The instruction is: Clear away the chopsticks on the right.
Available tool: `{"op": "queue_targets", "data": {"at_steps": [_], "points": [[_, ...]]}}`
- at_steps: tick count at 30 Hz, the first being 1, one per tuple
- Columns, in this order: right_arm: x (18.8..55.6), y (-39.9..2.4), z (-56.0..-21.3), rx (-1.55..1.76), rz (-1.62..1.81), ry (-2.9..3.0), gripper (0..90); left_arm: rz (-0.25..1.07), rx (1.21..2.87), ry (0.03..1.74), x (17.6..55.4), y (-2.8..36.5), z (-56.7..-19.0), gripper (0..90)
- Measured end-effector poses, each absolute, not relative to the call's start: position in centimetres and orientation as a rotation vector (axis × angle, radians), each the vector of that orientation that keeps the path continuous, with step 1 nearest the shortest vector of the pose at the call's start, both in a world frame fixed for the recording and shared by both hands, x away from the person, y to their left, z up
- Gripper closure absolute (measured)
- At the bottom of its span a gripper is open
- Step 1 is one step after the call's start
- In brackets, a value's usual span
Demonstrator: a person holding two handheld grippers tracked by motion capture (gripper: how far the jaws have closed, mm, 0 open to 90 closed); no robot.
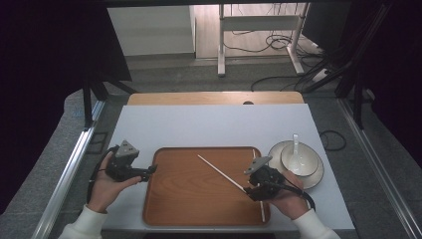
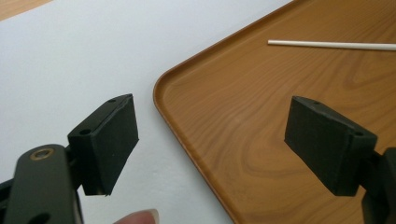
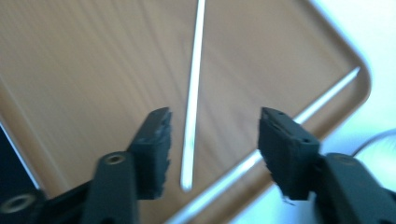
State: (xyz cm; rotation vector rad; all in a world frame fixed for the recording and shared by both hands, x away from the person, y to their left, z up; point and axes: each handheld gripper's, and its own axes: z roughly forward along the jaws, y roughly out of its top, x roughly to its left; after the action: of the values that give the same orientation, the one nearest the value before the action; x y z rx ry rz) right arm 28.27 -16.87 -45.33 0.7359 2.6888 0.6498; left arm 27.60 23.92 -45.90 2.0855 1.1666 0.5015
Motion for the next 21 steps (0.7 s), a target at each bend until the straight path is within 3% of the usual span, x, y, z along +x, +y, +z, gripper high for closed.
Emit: {"op": "queue_targets", "data": {"at_steps": [4,12,19,21], "points": [[29.0,-15.0,-45.1,0.736,0.808,2.676,34.8,0.502,2.091,1.168,27.7,24.0,-45.9,16.8],[30.7,-9.9,-45.4,0.638,0.854,2.713,43.3,0.502,2.090,1.173,27.6,24.1,-46.0,16.8],[32.7,-7.0,-46.3,0.645,0.905,2.765,58.2,0.503,2.080,1.173,27.6,24.1,-46.0,16.8],[33.7,-6.1,-47.0,0.638,0.902,2.772,70.4,0.503,2.079,1.174,27.5,24.1,-46.0,16.8]]}}
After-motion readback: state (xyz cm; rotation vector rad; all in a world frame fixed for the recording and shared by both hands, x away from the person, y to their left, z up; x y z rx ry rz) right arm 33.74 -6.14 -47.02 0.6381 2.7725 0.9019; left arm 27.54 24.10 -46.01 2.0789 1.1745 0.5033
